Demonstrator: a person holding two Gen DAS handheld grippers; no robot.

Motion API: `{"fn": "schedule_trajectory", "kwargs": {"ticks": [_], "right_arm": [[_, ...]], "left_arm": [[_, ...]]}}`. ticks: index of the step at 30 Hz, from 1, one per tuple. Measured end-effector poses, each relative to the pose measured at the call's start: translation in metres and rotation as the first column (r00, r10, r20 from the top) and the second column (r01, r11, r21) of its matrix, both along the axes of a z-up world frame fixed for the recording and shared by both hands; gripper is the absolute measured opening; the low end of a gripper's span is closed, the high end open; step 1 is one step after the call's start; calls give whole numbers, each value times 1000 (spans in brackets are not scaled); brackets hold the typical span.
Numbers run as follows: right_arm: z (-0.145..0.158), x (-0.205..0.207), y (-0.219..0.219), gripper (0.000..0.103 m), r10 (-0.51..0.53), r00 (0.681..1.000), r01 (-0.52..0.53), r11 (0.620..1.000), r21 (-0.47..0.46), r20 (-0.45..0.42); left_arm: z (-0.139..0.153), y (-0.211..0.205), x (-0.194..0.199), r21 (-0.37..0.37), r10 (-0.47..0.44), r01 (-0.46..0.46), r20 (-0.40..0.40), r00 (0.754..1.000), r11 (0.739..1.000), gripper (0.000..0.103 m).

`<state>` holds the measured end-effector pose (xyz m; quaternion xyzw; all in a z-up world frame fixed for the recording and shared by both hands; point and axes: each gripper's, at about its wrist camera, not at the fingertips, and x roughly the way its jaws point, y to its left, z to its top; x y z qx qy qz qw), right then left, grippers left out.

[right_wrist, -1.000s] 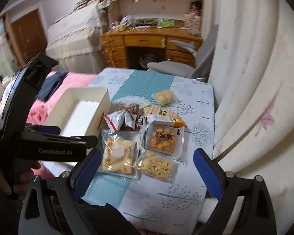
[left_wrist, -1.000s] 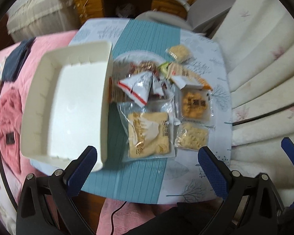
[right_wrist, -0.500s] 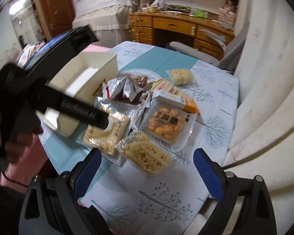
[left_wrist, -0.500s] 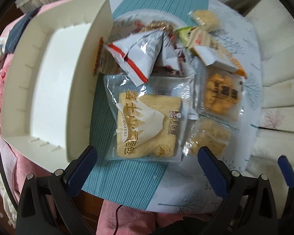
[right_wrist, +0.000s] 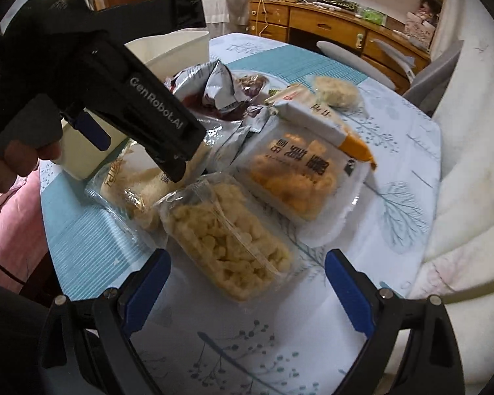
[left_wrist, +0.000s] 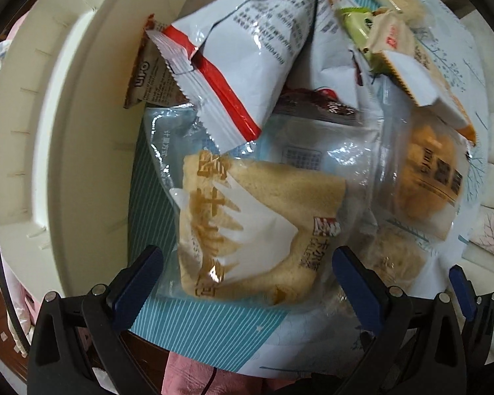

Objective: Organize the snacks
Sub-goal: 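Grasp the bread bag with the left tool while the right tool grasps the puff bag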

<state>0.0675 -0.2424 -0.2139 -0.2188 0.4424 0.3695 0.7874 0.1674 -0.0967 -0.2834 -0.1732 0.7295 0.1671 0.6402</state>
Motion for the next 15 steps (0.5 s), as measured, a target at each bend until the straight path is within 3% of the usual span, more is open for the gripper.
{"fn": "schedule_trajectory", "kwargs": {"ticks": [10, 15], "right_arm": [[-24, 6, 15, 95, 67, 998, -68, 997, -25, -9], [-31, 7, 17, 94, 50, 999, -50, 998, -38, -14]], "left_arm": [[-29, 15, 10, -35, 19, -20, -28, 999, 999, 103], [-48, 15, 14, -49, 26, -28, -33, 999, 998, 103]]}}
